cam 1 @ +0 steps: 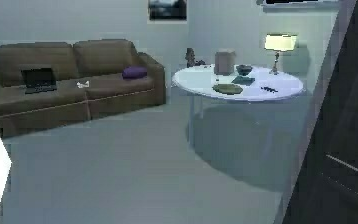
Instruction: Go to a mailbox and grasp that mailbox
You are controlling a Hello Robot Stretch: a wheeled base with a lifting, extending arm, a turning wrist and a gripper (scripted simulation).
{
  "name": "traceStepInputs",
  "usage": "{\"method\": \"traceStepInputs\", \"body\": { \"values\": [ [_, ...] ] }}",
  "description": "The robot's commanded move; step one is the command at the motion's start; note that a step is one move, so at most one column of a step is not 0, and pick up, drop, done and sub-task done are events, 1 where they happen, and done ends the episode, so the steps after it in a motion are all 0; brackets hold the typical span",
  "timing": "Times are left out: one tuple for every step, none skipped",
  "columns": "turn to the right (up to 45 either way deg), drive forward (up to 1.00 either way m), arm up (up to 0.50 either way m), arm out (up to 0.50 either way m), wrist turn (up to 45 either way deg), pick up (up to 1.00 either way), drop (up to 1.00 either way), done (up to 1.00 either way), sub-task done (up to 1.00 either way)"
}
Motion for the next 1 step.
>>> {"method": "traceStepInputs", "body": {
  "values": [
    [45.0, 0.0, 0.0, 0.0, 0.0, 0.0, 0.0, 0.0, 0.0]
  ]
}}
